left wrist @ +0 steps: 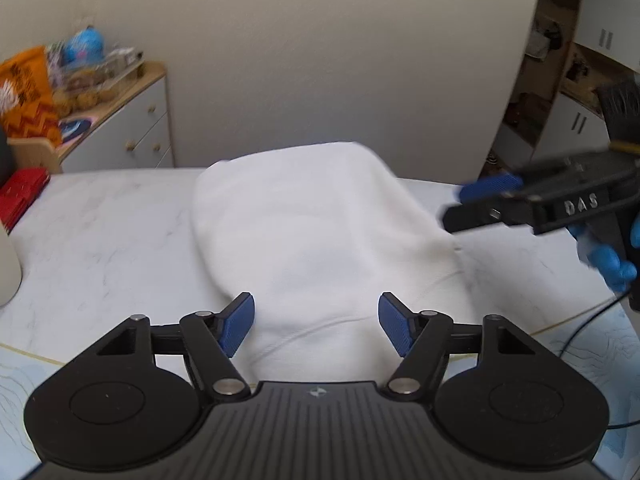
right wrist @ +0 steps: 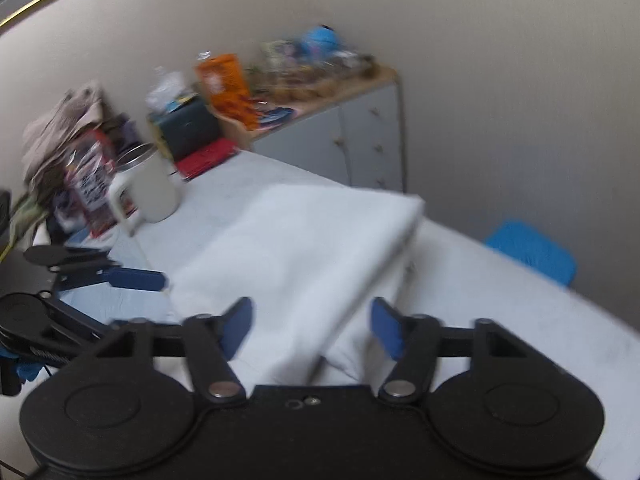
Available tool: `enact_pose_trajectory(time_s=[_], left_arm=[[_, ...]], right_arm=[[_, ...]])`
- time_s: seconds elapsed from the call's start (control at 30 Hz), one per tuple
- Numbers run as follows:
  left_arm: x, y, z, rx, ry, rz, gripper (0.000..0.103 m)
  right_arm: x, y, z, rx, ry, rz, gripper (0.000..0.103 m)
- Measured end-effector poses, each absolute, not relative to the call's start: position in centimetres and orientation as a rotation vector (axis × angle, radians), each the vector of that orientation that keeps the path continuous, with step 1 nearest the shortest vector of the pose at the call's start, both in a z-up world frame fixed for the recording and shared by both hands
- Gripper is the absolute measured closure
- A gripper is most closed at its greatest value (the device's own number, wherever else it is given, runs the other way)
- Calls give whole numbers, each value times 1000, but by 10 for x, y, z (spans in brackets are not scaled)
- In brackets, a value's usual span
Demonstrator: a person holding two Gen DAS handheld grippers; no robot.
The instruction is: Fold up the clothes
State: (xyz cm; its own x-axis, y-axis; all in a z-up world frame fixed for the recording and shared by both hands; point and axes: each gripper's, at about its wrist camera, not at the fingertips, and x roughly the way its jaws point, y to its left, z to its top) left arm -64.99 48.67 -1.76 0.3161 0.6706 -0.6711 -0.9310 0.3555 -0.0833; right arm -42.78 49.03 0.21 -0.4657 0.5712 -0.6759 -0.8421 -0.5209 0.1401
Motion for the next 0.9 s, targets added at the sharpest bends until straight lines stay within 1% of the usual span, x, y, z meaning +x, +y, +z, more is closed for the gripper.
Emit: enact_pose_trajectory(time_s=[0.13,0.2,0.27,0.37,0.67,0.7,0.77,0.8,0.83,0.87,0.9], left_arm=[[-641,492,-37,-535,658,1116,35],[-642,494,-45,-566,663,1120,35],[-642,494,-49,-583,660,1119,35],[-639,492,-47,-579,666,1121,36],[-640,481,-27,-580,633,1151,35],[-640,479,-25,-577,632,1157,34],[-641,476,-21,-568,627,1168,28],[-641,474,-18,-564,625,1174,27],[-642,473,-16,-560,623,1181,24],[-642,471,-14,-556,622,1189,18],[-642,468,-11,-552,620,1195,15]], right_arm=[[-450,490,-22,-854,559,2018,0],[-450,493,-40,-905,574,1956,0],[-445,497,-50,-908,627,1927,0],[-436,498,-48,-853,700,1920,0],[-424,471,-19,-744,680,1960,0],[-422,468,-17,-732,679,1955,0],[-418,461,-14,-709,680,1941,0],[-417,457,-13,-701,679,1938,0],[-416,454,-11,-693,675,1934,0],[-415,450,-10,-685,671,1929,0],[-414,446,-9,-675,667,1927,0]])
